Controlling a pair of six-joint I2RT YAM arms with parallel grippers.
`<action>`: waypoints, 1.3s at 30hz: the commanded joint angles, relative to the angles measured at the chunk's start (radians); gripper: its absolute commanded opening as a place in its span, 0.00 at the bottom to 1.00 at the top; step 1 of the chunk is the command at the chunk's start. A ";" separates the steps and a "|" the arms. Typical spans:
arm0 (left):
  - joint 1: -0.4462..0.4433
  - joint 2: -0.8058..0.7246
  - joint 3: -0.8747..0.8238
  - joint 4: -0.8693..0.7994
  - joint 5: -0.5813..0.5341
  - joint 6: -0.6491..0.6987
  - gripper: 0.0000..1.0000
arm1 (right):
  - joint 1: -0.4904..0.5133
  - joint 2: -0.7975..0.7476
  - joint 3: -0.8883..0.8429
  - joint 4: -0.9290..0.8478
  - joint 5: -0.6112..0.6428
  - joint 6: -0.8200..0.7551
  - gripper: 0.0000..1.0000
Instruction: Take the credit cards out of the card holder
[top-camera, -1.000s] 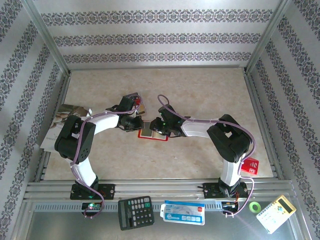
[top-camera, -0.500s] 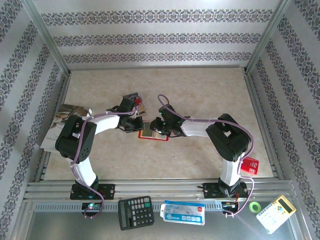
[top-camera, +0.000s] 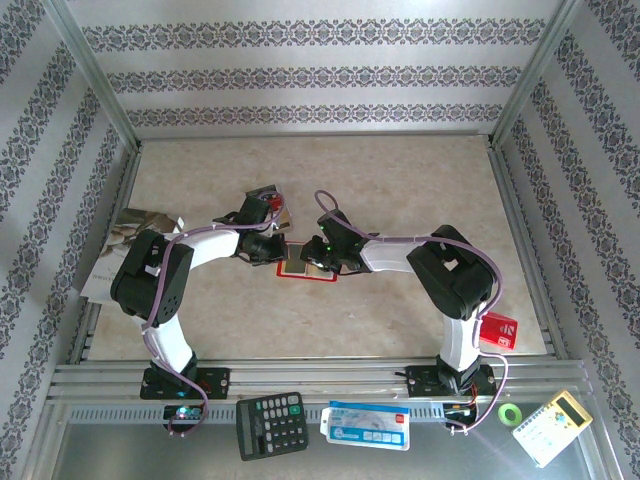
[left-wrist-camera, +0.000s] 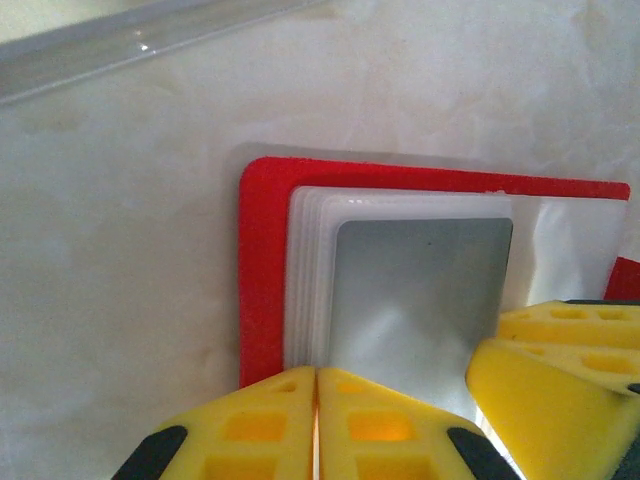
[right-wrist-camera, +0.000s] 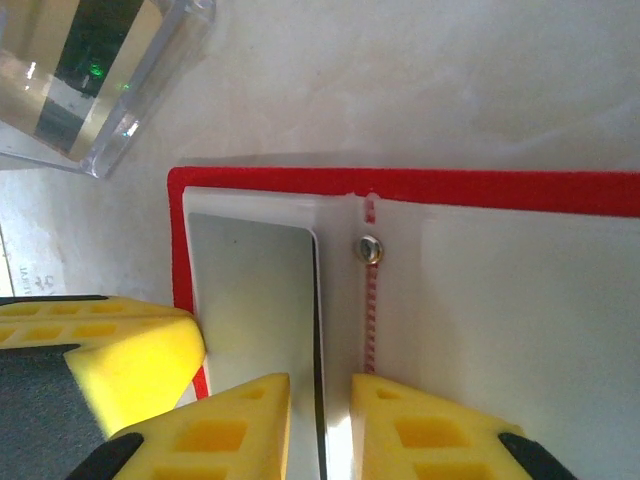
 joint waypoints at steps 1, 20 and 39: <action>-0.030 0.023 -0.004 -0.038 0.034 0.033 0.10 | 0.000 0.037 0.028 0.015 -0.037 -0.018 0.24; -0.046 0.052 0.037 -0.146 -0.120 0.071 0.07 | -0.036 -0.034 -0.039 0.065 -0.050 -0.075 0.24; -0.047 0.073 0.052 -0.156 -0.113 0.073 0.00 | -0.051 -0.041 -0.083 0.098 -0.069 -0.128 0.13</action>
